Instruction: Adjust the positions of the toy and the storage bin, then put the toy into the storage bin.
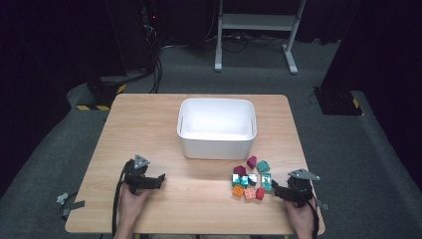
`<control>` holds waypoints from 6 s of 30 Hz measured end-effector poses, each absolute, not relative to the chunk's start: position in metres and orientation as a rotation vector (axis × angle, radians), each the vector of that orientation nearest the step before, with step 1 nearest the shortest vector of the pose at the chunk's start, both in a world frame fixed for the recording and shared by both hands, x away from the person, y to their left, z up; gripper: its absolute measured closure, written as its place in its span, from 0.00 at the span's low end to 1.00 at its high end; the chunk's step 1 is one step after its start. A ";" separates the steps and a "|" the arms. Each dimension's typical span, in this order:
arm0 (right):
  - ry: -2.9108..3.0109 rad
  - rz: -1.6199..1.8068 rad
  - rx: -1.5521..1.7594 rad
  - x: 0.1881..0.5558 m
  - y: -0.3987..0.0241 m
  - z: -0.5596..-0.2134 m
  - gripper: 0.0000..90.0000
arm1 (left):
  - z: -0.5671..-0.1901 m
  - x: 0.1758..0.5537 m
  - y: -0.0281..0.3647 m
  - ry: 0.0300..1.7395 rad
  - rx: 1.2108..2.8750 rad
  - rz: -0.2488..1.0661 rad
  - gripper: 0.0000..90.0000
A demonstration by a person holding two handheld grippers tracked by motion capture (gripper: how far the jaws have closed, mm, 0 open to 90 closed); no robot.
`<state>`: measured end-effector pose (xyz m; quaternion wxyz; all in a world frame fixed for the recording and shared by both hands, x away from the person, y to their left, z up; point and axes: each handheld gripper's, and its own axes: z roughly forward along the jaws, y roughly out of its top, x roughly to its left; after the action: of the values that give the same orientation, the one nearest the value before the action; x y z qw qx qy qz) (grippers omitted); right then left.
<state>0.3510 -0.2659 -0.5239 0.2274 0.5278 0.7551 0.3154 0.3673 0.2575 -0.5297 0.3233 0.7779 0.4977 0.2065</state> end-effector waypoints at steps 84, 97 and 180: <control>2.187 1.001 1.340 0.390 -0.226 -0.491 0.38 | -0.529 0.365 0.259 1.324 2.014 0.554 0.06; 2.218 0.960 1.335 0.401 -0.217 -0.494 0.39 | -0.529 0.365 0.259 1.324 2.014 0.555 0.07; 2.228 0.867 1.381 0.416 -0.221 -0.509 0.54 | -0.529 0.365 0.259 1.323 2.015 0.557 0.07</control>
<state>0.4158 -0.2209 -0.5093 0.1889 0.4911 0.7925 0.3084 0.3651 0.2590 -0.5294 0.3277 0.7694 0.5053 0.2128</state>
